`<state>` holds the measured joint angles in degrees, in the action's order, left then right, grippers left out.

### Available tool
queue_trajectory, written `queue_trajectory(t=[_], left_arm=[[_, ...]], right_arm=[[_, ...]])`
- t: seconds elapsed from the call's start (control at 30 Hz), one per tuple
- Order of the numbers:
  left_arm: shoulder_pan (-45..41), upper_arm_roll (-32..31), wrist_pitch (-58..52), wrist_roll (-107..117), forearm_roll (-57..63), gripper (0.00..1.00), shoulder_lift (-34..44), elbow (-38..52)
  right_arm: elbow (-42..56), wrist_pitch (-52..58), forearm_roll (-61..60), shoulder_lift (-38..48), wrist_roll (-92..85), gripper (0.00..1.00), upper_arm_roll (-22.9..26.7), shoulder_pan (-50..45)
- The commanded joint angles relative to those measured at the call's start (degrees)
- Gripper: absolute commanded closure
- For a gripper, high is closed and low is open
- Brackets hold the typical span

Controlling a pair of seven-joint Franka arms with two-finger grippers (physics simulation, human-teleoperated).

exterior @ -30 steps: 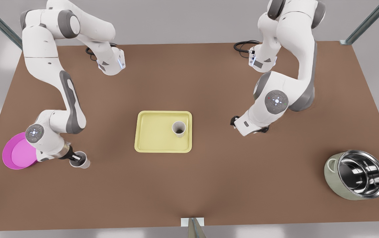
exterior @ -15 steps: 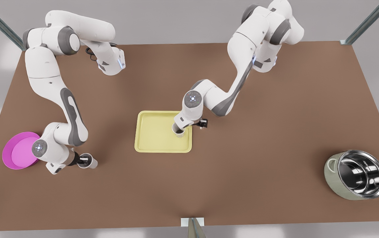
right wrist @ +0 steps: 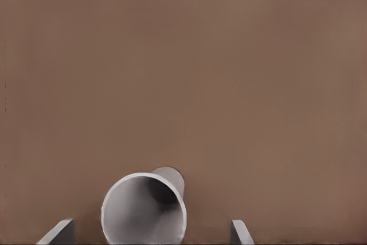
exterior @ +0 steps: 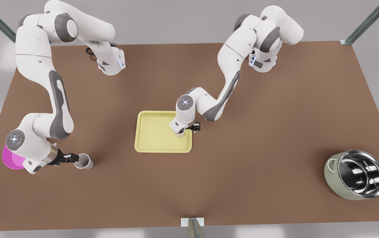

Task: Use the left arm to pick up the white IKEA cup from the tray and place it on the middle-left position; use the right arm to pick up the white IKEA cup from the tray and place it on the middle-right position

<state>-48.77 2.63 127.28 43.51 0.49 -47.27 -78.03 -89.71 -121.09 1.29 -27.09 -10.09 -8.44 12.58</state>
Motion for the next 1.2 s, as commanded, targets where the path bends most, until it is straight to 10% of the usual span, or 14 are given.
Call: queue_trajectory(t=[0.0, 0.03, 0.1, 0.27, 0.33, 0.7, 0.93, 1.17], left_arm=[[0.0, 0.0, 3.9, 11.2, 0.3, 0.0, -0.6, 0.2], [-0.1, 0.0, 3.9, 11.2, 0.3, 0.05, -0.8, 0.3], [0.0, 0.0, 3.9, 13.0, 0.1, 0.54, -0.8, 0.5], [0.1, 0.1, 3.4, 14.7, -0.5, 0.98, -0.2, 1.4], [0.0, 0.1, 3.0, 14.8, -0.6, 1.0, 0.0, 1.4], [14.6, 7.6, -11.2, -7.2, -1.3, 1.0, 7.4, 2.9], [19.6, 14.1, 11.6, -30.9, -1.1, 1.0, 13.9, -17.6], [21.1, 14.4, 20.7, -30.9, -0.8, 1.0, 10.8, -17.3]], right_arm=[[0.7, 14.6, -1.7, 5.2, -4.8, 0.0, -0.2, -0.1], [2.8, 18.9, -1.8, 6.5, -4.4, 0.0, -0.2, -0.3], [6.0, 25.6, -1.4, 11.5, 5.8, 0.0, -0.4, -0.5], [6.0, 33.5, -0.9, 21.3, 5.0, 0.0, -2.5, -0.4], [6.0, 32.6, -1.4, 22.4, 4.8, 0.0, 9.4, -11.2], [9.2, 33.3, -1.2, 22.2, 4.0, 0.0, 10.7, -11.6], [10.3, 33.4, -1.6, 22.3, 4.4, 0.0, 11.1, -11.3], [10.3, 33.4, -1.7, 22.3, 4.3, 0.0, 11.3, -11.3]])
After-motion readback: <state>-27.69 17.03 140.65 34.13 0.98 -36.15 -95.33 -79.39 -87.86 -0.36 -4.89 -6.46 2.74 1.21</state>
